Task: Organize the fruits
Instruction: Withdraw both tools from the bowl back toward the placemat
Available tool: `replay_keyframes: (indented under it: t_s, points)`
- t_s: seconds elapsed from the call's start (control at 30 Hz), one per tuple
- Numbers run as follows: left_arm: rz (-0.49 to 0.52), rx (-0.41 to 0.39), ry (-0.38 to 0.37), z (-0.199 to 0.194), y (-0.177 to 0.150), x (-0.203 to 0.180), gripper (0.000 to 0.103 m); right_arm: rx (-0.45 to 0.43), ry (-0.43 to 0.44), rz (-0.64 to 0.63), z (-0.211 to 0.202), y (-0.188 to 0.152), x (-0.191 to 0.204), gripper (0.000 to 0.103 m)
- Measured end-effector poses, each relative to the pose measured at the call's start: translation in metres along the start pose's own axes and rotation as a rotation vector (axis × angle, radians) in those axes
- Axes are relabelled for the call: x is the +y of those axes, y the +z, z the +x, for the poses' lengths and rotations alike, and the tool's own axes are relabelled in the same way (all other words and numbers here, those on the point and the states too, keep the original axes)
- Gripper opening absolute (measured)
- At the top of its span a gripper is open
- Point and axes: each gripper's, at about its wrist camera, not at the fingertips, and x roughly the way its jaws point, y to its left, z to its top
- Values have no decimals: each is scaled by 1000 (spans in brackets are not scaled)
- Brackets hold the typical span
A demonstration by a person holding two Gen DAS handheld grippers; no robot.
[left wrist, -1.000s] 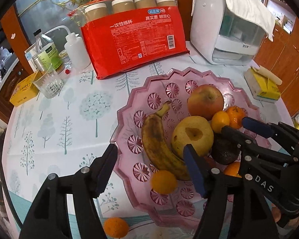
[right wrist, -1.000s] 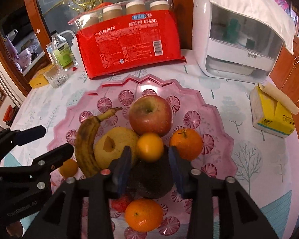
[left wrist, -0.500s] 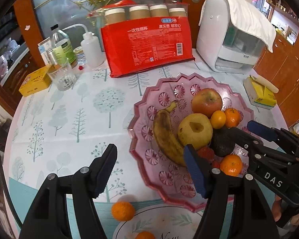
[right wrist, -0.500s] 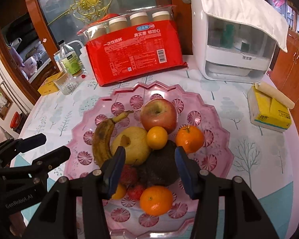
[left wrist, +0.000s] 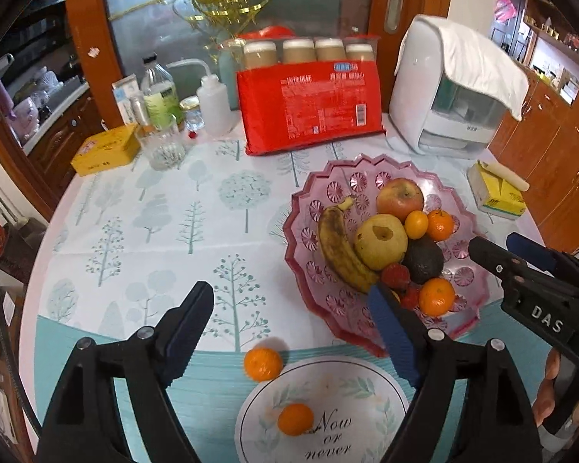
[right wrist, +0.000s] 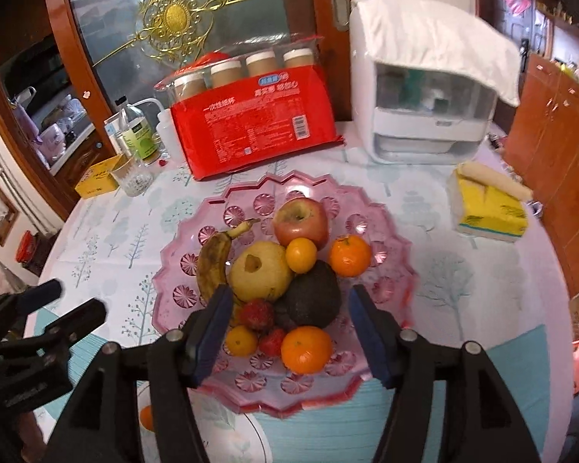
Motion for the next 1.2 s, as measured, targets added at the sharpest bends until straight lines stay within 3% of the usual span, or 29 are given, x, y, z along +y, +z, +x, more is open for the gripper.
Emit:
replay_keyframes:
  t_s: [0.2, 0.47, 0.7, 0.97, 1.2]
  points:
    - [6, -49, 15, -45, -11, 4, 91, -43, 19, 0, -34, -6, 7, 65]
    - [-18, -101, -21, -96, -21, 20, 96, -125, 44, -24, -88, -16, 31, 68]
    - [-23, -140, -28, -126, -22, 65, 99, -165, 8, -33, -120, -23, 68, 77]
    - [1, -108, -48, -113, -24, 127, 102, -151, -1, -33, -120, -45, 118, 81]
    - [124, -53, -104, -71, -29, 141, 102, -107, -59, -46, -94, -75, 147, 81]
